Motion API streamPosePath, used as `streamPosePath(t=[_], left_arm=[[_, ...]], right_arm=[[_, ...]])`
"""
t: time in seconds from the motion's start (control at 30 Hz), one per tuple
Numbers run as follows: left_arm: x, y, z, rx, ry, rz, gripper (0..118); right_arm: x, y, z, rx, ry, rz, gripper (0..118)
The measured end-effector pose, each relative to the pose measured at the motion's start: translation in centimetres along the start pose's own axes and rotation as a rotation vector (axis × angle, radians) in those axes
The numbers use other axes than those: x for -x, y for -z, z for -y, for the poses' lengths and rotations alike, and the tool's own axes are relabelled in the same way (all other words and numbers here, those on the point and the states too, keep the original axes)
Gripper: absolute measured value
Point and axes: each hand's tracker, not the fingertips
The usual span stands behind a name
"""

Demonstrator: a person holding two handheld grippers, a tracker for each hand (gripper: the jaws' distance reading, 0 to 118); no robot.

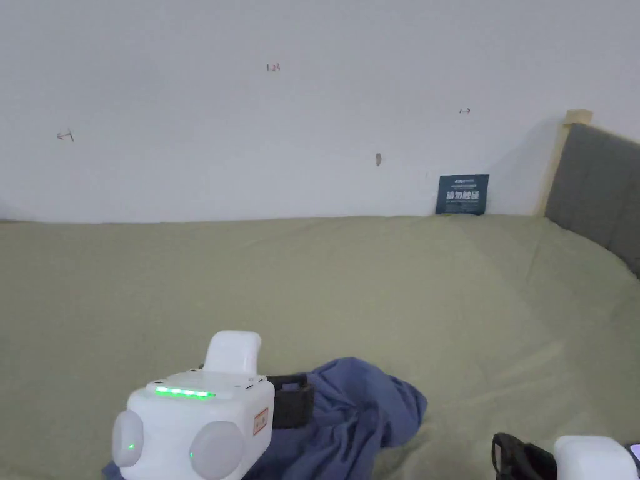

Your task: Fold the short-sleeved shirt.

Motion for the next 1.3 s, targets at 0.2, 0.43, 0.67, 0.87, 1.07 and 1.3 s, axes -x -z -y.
streamPosePath(t=[0.2, 0.43, 0.67, 0.87, 1.07, 1.3], left_arm=[[5.6, -15.0, 1.5, -0.223, -0.055, -0.172, 26], [9.1, -25.0, 6.0, -0.300, -0.111, -0.338, 0], [10.1, -26.5, 7.9, -0.296, -0.122, -0.374, 0], [14.6, -22.7, 7.9, -0.125, -0.183, -0.336, 0], [20.6, -12.9, 9.1, 0.149, -0.219, -0.288, 46], [24.6, 2.0, 12.1, 0.426, -0.182, -0.329, 115]], right_arm=[[2.0, -3.5, -1.2, -0.089, -0.022, -0.048, 2], [4.2, -7.2, -0.5, -0.165, -0.055, -0.060, 2], [5.6, -7.9, -0.6, -0.173, -0.072, -0.084, 2], [6.2, -7.2, -0.5, -0.159, -0.077, -0.106, 2], [6.9, -4.7, 0.5, -0.092, -0.084, -0.114, 2], [7.1, -0.3, 2.1, 0.029, -0.098, -0.106, 2]])
